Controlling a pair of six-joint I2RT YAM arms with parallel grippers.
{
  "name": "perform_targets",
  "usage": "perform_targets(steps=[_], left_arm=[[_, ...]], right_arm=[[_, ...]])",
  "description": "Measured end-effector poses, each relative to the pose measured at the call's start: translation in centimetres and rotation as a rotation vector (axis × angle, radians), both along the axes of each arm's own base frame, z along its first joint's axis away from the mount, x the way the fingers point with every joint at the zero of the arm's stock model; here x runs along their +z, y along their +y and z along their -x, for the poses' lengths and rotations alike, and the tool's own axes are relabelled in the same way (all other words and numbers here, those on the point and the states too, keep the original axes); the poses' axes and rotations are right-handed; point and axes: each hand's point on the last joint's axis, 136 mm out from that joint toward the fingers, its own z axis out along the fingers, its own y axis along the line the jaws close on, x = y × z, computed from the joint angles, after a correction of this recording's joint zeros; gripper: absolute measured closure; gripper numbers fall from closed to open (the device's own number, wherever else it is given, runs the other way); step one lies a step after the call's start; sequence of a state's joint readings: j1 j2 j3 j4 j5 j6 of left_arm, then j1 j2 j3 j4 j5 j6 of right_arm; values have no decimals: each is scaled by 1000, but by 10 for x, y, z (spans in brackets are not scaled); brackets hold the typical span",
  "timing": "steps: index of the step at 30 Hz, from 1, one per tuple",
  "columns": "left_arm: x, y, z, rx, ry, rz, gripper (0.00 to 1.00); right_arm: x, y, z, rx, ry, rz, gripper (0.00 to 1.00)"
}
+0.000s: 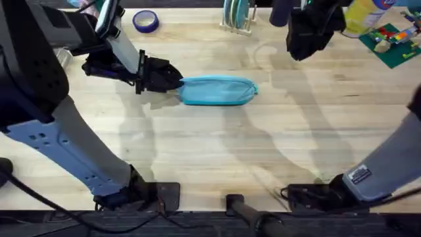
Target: Unzip the bag, pick up the pens from the table one at a time and place them inside, then zip the bag closed.
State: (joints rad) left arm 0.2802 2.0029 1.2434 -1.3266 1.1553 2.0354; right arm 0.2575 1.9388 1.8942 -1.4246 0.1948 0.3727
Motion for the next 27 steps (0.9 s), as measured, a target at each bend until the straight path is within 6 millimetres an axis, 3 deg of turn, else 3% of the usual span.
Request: perform_targets(steps=[9,17,19,24,27], left_arm=[[0,0,0,0,0,0,959],[0,0,0,0,0,0,959],[0,0,0,0,0,0,959],[0,0,0,0,0,0,959],[0,0,0,0,0,0,959]], right_arm=[[58,27,21,84,-163,-51,969],[113,54,55,186,-319,-123,952],[123,61,64,212,-346,-140,791],[137,70,81,261,-380,-165,73],[138,70,86,270,-376,-166,8]])
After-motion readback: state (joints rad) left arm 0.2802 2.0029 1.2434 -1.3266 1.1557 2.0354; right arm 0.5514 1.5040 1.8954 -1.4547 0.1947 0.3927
